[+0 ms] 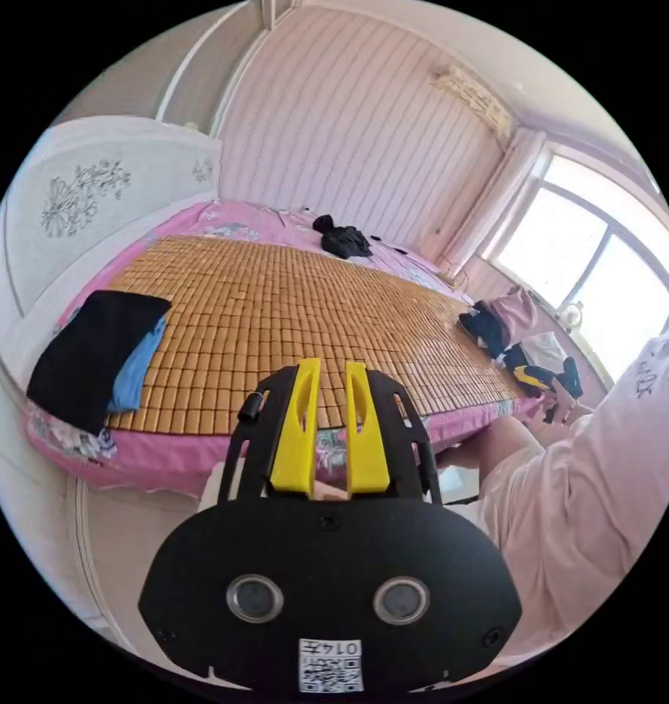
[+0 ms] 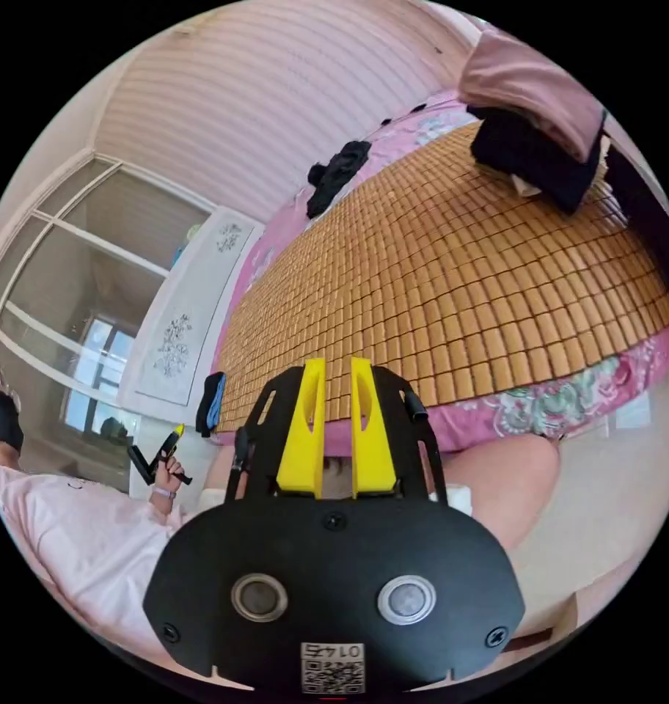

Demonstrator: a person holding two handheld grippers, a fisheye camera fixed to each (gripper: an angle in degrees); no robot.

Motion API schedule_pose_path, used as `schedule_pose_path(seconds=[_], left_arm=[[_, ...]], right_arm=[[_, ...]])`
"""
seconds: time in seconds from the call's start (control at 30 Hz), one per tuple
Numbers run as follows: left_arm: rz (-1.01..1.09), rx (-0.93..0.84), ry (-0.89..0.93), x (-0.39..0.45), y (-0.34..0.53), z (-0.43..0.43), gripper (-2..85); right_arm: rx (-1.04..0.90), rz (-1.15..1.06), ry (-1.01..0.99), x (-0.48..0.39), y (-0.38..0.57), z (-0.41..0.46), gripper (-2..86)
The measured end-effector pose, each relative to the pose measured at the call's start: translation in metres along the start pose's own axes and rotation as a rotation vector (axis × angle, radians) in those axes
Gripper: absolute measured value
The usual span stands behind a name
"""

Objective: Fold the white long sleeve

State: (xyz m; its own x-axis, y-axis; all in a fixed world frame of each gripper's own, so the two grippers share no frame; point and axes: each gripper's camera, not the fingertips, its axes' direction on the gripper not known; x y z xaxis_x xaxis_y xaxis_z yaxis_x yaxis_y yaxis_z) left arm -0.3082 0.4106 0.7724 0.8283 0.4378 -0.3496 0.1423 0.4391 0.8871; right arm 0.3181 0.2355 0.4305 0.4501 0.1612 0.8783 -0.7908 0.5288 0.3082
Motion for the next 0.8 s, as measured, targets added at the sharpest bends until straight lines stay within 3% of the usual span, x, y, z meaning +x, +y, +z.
schedule_pose_path(seconds=[0.13,0.23,0.43,0.57,0.67,0.8], left_arm=[[0.344,-0.05,0.256,0.13,-0.051,0.087,6.8],[0.518,-0.105,0.43,0.231,-0.073,0.146,8.0],[0.787,-0.207,0.661,0.429,-0.081,0.243,9.1],[1.088,-0.21,0.609,0.552,-0.055,0.292,9.8],[1.178,-0.228,0.641,0.619,-0.037,0.327,10.4],[1.188,-0.271,0.684,0.672,-0.025,0.36,10.8]], right_arm=[[0.333,0.099,0.21,0.043,0.059,-0.104,8.0],[0.408,0.091,0.331,0.057,0.075,-0.128,11.1],[0.402,0.038,0.461,0.085,0.027,-0.144,13.6],[0.411,-0.018,0.634,0.1,-0.025,-0.141,15.4],[0.41,0.013,0.708,0.123,-0.065,-0.137,15.5],[0.223,0.117,0.67,0.163,-0.101,-0.13,10.8]])
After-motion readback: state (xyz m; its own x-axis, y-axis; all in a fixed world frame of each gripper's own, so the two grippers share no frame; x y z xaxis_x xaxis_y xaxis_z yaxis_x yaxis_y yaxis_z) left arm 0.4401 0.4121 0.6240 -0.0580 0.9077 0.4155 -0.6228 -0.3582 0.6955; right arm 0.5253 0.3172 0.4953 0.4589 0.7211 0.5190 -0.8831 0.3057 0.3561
